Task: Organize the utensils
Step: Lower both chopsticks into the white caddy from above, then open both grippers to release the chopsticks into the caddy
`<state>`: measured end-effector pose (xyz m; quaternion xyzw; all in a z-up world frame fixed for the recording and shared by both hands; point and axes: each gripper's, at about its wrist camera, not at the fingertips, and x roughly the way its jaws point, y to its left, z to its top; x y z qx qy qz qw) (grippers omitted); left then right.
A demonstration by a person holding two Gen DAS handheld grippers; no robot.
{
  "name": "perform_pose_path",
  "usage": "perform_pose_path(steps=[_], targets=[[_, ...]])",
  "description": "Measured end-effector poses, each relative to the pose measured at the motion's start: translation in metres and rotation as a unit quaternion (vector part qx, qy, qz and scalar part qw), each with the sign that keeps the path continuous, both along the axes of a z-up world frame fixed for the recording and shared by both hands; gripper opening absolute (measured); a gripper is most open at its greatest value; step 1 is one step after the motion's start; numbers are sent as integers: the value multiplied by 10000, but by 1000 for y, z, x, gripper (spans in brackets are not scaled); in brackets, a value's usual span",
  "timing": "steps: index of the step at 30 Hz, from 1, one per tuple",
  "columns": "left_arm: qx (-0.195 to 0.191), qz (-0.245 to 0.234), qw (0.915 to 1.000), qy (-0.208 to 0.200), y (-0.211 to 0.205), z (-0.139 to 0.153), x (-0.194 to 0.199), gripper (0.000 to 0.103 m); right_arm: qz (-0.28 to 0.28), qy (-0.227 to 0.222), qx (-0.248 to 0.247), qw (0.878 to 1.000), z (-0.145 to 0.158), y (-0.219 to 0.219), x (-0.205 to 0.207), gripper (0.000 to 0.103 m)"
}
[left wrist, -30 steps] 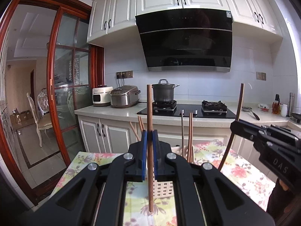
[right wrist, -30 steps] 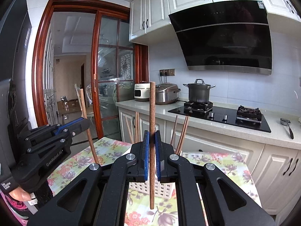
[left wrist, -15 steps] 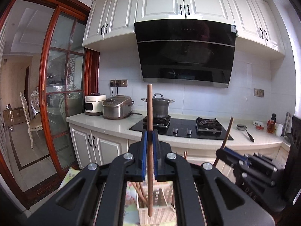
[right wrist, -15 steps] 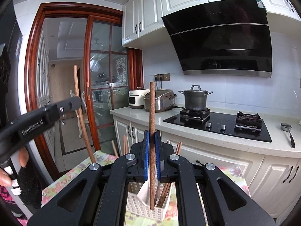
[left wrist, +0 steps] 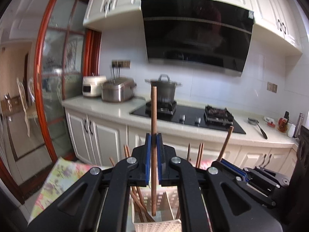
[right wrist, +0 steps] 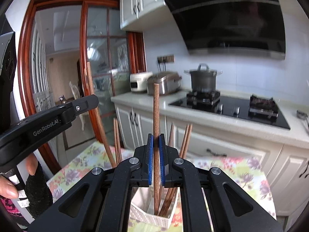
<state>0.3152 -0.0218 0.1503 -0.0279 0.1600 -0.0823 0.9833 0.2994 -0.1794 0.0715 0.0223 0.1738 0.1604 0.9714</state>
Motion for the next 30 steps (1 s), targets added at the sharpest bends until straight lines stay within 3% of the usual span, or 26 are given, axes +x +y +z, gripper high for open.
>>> perform_pose_path(steps=[7,9,11,14,18,20,25,30], targets=[[115,278,9987,418,5,-21,24,6,-7,502,131,9987,-22,2,29,10],[67,311,9982,509,9,-26,29,11,-61,604,138,9981,-27,2,37,12],[26,359,9982,485,14,-27,28,23,-111,596,155,9980,-30,0,39,17],[134,496,9982,305,19,-28,18,34,-83,543,256,9982,-30,-6,32,38],[270,659,9974,123,24,-32,-4,42,-115,465,209,9986,-32,-15,15,39],[294,769,9966,20,28,-36,-19,62,-131,428,226,9987,-34,-20,0,39],[469,1065,9931,-113,38,-63,-64,84,-171,404,138,9989,-49,-28,-44,39],[669,1097,9917,66,41,-96,-101,88,-134,461,111,9988,-72,-34,-88,39]])
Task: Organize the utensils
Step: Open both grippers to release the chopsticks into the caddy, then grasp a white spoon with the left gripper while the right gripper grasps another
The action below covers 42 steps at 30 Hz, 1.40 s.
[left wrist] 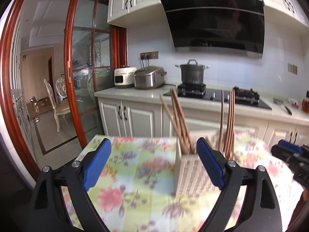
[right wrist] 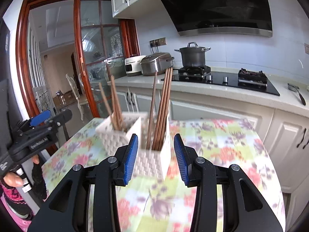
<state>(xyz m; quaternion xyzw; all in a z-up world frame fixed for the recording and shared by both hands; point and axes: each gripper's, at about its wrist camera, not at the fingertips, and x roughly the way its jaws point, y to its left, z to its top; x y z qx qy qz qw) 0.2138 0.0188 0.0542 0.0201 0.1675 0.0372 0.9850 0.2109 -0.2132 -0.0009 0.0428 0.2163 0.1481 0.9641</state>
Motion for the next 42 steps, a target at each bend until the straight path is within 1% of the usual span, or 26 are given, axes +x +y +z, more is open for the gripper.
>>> perform_pose_path(steps=[3,7,11,15,17,21,25,30,35,36,39,40,42], targets=[[-36,32,9999,102,5,-21,-24,89,110,128,49,9998,-18,-1,-25,39],[-131,94,9996,214,10,-49,-53,89,210,225,-79,9995,-40,7,-55,39],[-91,134,9994,297,12,-69,-72,89,287,402,-202,9986,-68,12,-81,39],[-48,12,9990,449,7,-84,-86,89,319,738,-99,9967,-93,12,-94,39],[-18,-76,9985,539,2,-90,-90,89,314,888,-123,9955,-104,12,-98,39],[-94,-334,9956,869,-9,-104,-89,89,291,1092,-155,9935,-122,9,-99,39],[-88,-530,9914,1194,-21,-119,-81,88,285,1337,21,9906,-132,5,-92,39],[29,-672,9884,1365,-33,-127,-73,87,332,1556,248,9869,-134,3,-82,39],[8,-855,9812,1729,-40,-136,-66,76,428,1712,350,9837,-134,7,-76,39],[-42,-891,9793,1818,-40,-137,-64,75,446,1732,348,9833,-134,9,-75,39],[-150,-1014,9720,2116,-43,-143,-58,67,469,1768,301,9827,-134,14,-73,39],[-129,-1024,9704,2183,-45,-145,-56,64,462,1781,296,9825,-133,14,-73,39],[-94,-1027,9684,2271,-47,-148,-54,62,453,1829,305,9816,-134,14,-71,39]])
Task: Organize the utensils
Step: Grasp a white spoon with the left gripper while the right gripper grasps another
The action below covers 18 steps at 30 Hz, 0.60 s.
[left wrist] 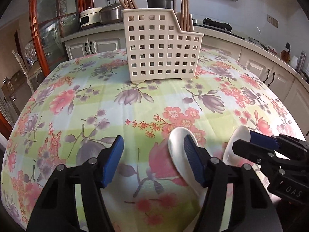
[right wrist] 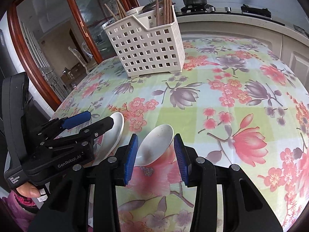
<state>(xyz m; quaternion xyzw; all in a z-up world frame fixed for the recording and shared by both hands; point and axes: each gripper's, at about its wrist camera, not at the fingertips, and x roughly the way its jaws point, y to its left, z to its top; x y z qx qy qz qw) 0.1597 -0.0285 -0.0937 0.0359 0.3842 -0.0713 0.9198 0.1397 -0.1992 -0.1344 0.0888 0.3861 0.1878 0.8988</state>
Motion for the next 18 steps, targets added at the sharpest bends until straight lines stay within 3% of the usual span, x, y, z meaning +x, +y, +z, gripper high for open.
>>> perform_pose_path(steps=[3,8,15,18], targets=[[-101,-57,9998,169,-2,-3,5,60,-17,150,64,9999,-2,-2,4,39],[-354,-310,9975,535,-10,-9,11,47,28,328,244,9992,-5,-6,9,35],[-474,-335,9973,440,-10,-2,7,48,-16,375,288,9989,-6,-10,10,35],[-411,-363,9975,436,-14,-2,10,48,-65,343,237,9991,-6,-11,9,24]])
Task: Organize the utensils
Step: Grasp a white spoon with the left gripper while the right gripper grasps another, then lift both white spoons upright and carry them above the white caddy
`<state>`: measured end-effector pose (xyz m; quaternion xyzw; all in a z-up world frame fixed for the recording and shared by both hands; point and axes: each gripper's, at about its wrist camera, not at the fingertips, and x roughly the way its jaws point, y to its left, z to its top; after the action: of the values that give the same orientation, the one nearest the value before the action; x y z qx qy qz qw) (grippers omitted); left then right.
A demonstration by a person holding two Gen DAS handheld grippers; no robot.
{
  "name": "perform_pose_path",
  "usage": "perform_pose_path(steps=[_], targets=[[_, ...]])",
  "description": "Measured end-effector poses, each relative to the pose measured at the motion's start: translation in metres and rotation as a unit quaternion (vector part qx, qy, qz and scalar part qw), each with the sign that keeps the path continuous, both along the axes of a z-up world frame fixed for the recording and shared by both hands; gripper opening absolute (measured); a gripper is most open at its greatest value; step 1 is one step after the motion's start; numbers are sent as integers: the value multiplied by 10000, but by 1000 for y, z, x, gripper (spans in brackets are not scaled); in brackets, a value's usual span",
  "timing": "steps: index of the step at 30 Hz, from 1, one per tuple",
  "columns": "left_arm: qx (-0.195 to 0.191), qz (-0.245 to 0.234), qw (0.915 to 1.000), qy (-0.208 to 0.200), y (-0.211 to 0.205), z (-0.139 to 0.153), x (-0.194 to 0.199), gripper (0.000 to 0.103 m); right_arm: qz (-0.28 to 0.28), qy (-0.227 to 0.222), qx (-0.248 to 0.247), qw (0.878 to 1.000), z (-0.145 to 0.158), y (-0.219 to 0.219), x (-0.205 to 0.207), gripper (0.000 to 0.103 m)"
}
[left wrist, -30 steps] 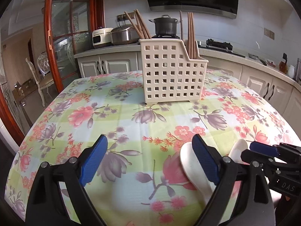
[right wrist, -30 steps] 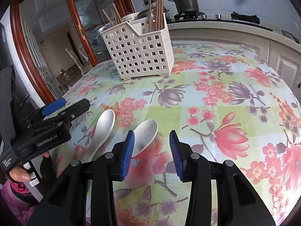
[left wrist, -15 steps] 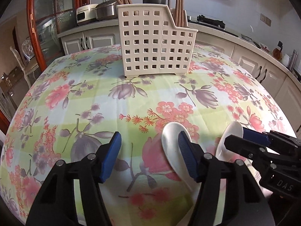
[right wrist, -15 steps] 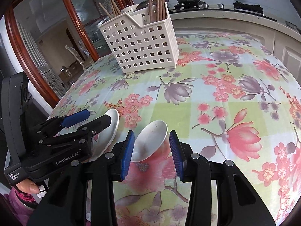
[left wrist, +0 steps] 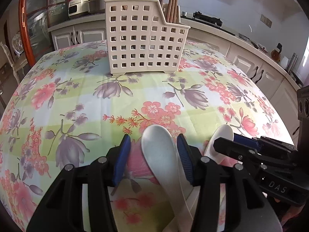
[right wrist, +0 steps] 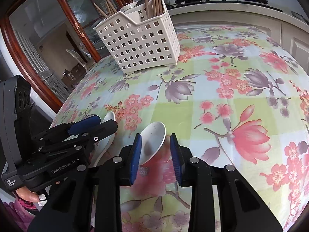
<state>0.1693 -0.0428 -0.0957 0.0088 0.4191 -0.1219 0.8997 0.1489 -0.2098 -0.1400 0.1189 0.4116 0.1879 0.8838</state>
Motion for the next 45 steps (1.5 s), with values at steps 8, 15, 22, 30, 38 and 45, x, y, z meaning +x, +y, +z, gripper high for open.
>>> perform_pose_path(steps=[8,15,22,30,38,45], targets=[[108,-103,9998,136,-12,-8,8,47,-10,167,140,9998,-3,-4,5,23],[7,-133,9999,92,-10,-6,8,34,-42,105,131,9998,-1,-2,6,11],[19,-57,9991,-430,-5,15,-5,34,-129,-514,-191,9984,22,1,-7,9],[39,55,9915,-1301,6,50,-29,34,-152,-1470,-688,9866,61,14,-26,7],[-13,93,9848,-1733,13,66,-38,34,-248,-1950,-920,9762,80,22,-31,7],[75,133,9808,-1946,15,78,-38,34,-328,-2143,-896,9721,94,21,-25,7]])
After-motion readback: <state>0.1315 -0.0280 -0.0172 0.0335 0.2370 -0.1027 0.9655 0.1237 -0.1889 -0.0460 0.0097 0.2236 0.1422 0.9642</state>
